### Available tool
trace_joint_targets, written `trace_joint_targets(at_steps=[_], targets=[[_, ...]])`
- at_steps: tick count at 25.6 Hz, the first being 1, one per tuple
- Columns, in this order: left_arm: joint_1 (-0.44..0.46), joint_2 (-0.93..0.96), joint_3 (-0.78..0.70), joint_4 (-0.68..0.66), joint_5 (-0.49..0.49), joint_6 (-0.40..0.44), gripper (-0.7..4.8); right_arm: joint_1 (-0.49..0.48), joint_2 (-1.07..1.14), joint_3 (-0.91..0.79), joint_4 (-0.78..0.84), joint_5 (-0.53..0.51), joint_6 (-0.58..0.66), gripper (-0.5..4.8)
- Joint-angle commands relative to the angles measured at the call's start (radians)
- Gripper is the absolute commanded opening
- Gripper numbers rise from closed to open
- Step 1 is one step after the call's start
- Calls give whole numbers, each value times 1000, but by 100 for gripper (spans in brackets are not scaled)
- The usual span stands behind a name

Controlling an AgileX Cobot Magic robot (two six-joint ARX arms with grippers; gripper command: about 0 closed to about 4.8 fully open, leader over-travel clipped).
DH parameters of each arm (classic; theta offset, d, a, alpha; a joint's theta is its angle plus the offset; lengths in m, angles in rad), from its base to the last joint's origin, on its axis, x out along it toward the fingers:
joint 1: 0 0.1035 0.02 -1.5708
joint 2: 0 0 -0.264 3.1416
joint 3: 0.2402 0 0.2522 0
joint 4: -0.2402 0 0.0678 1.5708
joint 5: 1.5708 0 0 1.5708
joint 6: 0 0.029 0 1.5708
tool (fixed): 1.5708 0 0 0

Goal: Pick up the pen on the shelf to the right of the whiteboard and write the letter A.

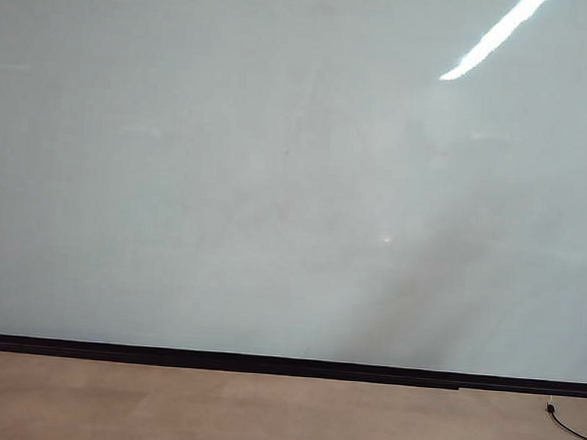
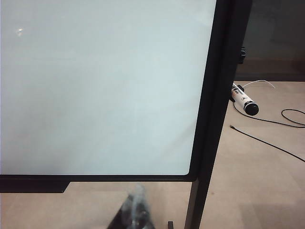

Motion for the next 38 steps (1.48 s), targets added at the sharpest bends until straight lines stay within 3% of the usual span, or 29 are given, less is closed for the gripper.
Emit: trace_joint_targets(at_steps=[1,19,25,29,31,33,34,35,37,38], targets=[[0,0,3,6,3,5,-4,1,0,5,16,4,2,-1],[0,0,3,6,3,5,-5,0,0,5,46,19,3,-1],[0,0,3,6,3,4,-5,0,0,5,47,307,8,-1],[0,0,3,6,3,5,-5,1,0,5,45,348,37,5],[0,0,3,6,3,5,-4,2,0,5,45,337,37,82],[0,0,3,6,3,5,-4,1,0,5,45,337,37,102],[0,0,3,6,3,4,-5,1,0,5,42,337,36,155],[0,0,3,6,3,5,-4,1,0,5,38,337,36,279],[0,0,3,6,3,4,-4,2,0,5,35,337,36,432],[0,0,3,6,3,4,-4,2,0,5,34,338,36,476]])
